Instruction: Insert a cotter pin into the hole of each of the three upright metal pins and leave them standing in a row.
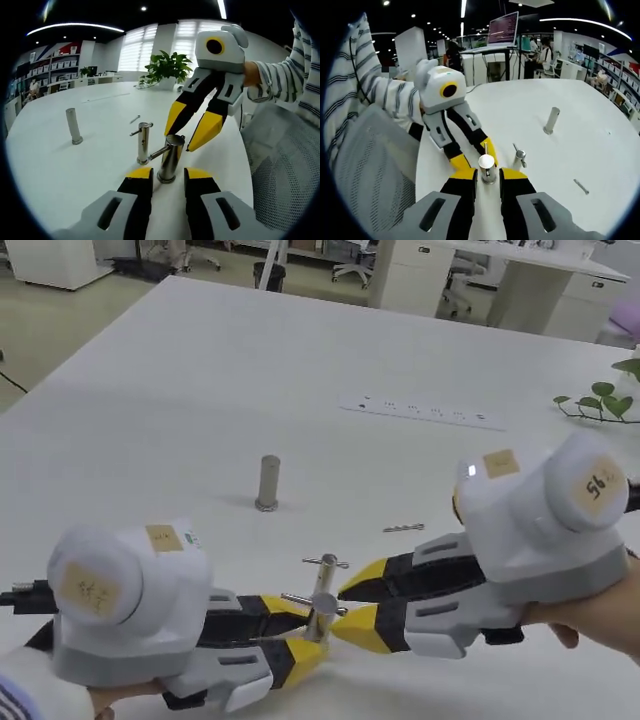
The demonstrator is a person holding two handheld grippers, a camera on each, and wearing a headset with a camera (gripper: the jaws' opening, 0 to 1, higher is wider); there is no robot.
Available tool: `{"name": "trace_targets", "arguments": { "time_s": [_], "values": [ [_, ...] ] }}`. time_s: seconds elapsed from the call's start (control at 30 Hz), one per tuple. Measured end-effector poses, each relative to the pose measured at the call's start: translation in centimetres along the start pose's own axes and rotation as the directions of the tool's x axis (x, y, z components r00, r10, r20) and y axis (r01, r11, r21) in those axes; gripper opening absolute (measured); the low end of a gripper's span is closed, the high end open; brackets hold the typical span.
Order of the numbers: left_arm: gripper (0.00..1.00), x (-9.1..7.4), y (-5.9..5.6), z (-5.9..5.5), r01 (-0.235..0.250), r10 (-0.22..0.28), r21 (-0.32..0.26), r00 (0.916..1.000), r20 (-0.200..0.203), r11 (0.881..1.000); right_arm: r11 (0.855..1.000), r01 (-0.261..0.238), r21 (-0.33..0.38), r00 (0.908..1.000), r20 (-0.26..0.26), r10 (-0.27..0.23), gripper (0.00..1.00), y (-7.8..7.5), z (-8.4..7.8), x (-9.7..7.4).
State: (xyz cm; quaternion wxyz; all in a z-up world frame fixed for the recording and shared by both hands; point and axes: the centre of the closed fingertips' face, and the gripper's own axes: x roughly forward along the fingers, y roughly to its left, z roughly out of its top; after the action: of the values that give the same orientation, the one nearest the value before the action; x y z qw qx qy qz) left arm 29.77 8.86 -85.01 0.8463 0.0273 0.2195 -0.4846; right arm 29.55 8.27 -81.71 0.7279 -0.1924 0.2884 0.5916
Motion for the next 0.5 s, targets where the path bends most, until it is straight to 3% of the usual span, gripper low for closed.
{"name": "trace_targets", "arguments": {
  "time_s": [0.17,0.23,0.33,0.5],
  "values": [
    [0.41,-0.7,0.3,-0.6,-0.018,0.019,0.021,0.9997,-0.015,1.0,1.0,0.0,0.006,1.0,0.001,0.0,0.2,0.2,-0.1,0.8],
    [0.43,-0.9,0.1,-0.8,-0.013,0.013,0.033,0.9996,-0.023,0.999,1.0,0.007,0.008,1.0,0.004,-0.007,0.21,0.3,-0.1,0.9],
    [0.49,-1.2,0.6,-1.0,-0.052,0.055,0.08,0.998,-0.032,0.995,1.0,0.021,0.014,0.9995,0.021,-0.021,0.21,0.2,0.3,1.0],
    [0.77,-1.4,1.0,-0.9,-0.088,0.089,0.051,0.996,-0.005,0.995,0.999,0.038,0.018,0.9988,0.029,-0.039,0.21,0.0,0.3,1.5]
  ]
}}
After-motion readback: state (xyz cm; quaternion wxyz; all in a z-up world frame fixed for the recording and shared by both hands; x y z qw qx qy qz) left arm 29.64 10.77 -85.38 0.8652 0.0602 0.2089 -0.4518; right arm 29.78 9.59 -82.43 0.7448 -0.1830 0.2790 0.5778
